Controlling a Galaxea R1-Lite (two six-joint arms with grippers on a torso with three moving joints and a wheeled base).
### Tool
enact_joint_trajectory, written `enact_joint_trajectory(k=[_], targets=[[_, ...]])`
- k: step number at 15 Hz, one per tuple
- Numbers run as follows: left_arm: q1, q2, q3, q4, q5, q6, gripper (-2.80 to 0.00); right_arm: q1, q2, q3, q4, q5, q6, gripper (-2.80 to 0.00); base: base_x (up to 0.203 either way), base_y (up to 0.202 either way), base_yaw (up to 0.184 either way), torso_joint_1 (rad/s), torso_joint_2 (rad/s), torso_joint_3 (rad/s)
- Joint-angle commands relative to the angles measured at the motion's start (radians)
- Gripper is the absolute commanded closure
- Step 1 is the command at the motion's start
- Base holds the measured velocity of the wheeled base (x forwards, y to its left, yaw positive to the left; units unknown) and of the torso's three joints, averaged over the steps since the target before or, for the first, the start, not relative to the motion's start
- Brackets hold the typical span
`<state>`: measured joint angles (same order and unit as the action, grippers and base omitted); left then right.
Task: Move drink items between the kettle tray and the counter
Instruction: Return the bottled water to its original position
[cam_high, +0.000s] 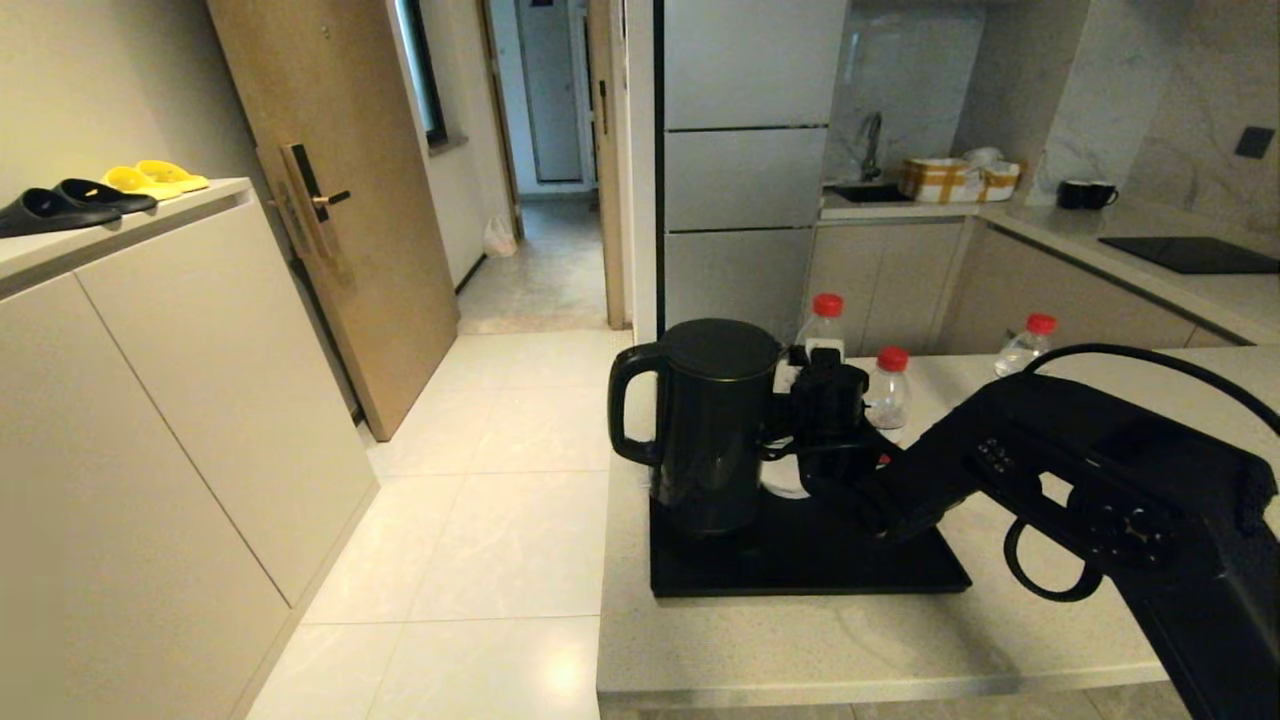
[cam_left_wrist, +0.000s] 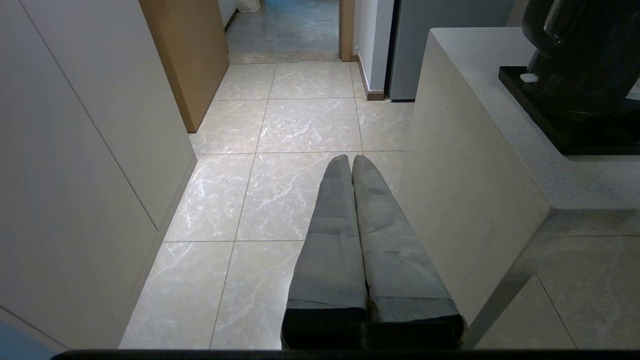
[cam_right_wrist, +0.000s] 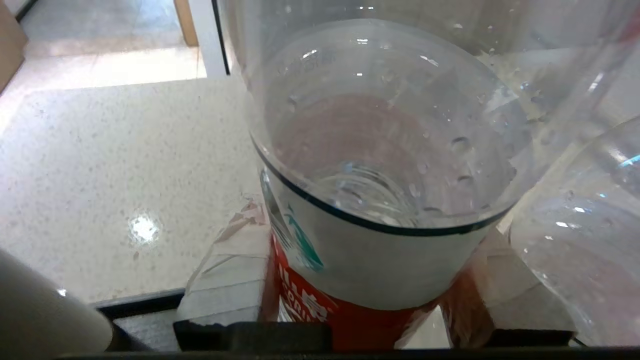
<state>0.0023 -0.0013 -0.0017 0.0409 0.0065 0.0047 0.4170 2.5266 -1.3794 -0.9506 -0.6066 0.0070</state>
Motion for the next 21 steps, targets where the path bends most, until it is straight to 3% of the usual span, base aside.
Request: enact_joint_trajectory(k=[1, 6, 13, 21], targets=[[0.001, 0.001, 0.000, 0.001, 0.000, 0.000, 0.00, -0.001, 0.041, -0.004, 0.004, -0.001, -0.004, 0.00, 0.000, 0.000, 0.000, 0.000, 0.00, 0.000], [0.000, 0.001, 0.000, 0.001, 0.001, 0.000, 0.00, -0.001, 0.066, 0.007, 0.004, 0.007, -0.002, 0.00, 0.000, 0.000, 0.000, 0.000, 0.00, 0.000], [0.001, 0.001, 0.000, 0.001, 0.001, 0.000, 0.00, -0.001, 0.014, 0.126, -0.009, 0.054, 0.019, 0.00, 0.000, 0.000, 0.000, 0.000, 0.00, 0.000], [0.001, 0.001, 0.000, 0.001, 0.001, 0.000, 0.00, -0.011, 0.014, 0.122, -0.003, 0.067, 0.025, 0.00, 0.000, 0.000, 0.000, 0.000, 0.00, 0.000]])
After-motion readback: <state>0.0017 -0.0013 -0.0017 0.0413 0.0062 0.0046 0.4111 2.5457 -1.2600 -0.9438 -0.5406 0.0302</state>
